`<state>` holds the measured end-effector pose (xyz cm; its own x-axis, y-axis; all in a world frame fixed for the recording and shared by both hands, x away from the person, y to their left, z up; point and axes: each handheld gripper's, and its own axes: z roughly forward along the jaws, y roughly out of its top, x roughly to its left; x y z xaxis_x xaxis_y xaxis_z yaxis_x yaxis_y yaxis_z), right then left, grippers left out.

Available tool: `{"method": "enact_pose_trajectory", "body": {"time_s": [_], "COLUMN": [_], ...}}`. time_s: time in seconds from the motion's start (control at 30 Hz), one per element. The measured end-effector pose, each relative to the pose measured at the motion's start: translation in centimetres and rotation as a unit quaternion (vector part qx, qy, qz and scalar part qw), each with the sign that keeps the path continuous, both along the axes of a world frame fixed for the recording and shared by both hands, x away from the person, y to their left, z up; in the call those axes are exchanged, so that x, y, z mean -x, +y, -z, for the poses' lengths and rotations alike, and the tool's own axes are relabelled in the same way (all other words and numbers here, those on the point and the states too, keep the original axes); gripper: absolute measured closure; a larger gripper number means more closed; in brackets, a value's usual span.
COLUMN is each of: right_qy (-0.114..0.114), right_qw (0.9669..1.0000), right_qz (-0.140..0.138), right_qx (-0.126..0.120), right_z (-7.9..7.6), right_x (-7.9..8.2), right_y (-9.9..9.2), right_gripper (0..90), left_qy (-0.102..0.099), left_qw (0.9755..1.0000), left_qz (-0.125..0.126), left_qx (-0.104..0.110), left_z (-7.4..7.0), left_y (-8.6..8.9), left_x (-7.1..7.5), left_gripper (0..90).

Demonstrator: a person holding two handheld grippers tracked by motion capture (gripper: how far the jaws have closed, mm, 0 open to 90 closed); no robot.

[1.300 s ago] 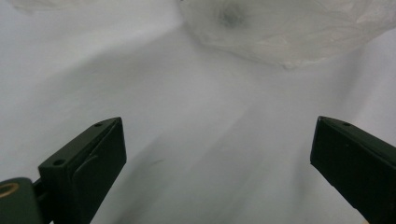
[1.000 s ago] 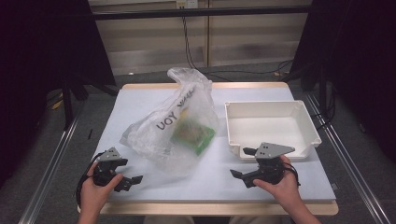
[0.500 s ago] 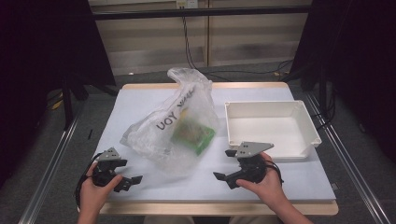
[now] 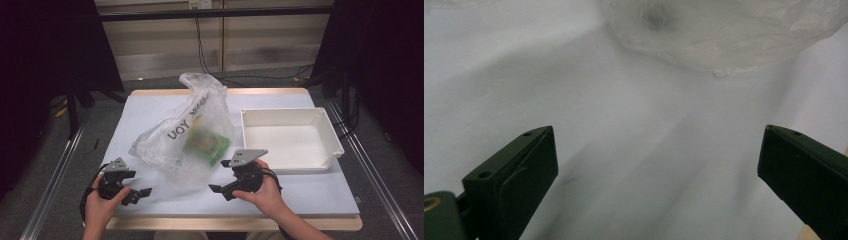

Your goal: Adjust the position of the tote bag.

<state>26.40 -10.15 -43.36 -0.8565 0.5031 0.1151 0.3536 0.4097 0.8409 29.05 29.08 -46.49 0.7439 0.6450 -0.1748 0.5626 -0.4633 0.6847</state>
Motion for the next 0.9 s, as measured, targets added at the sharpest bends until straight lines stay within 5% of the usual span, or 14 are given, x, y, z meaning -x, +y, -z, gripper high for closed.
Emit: {"method": "enact_pose_trajectory", "body": {"time_s": [0.33,0.57,0.77,0.83,0.9], "right_qy": [-0.001,-0.023,-0.038,-0.045,-0.045], "right_qw": [0.9998,0.9992,0.9988,0.9983,0.9981], "right_qz": [-0.013,-0.024,-0.018,-0.026,-0.028], "right_qx": [0.013,0.023,0.024,0.027,0.031], "right_z": [1.0,0.7,0.8,0.9,0.9], "right_x": [-1.3,-1.8,-2.3,-2.2,-2.2], "right_y": [2.7,5.4,6.6,7.0,7.1], "right_gripper": [14.5,16.7,31.5,49.7,57.2], "left_qy": [-0.001,-0.001,0.003,0.0,0.0], "left_qw": [1.0,1.0,1.0,1.0,1.0], "left_qz": [0.0,0.003,-0.003,-0.004,-0.003], "left_qx": [-0.009,-0.007,-0.003,-0.003,-0.004], "left_z": [-0.1,-0.2,0.0,0.0,-0.1], "left_y": [0.1,0.1,0.4,0.4,0.4], "left_x": [-0.1,-0.1,-0.3,-0.3,-0.3], "left_gripper": [2.6,2.7,3.1,3.3,3.3]}}
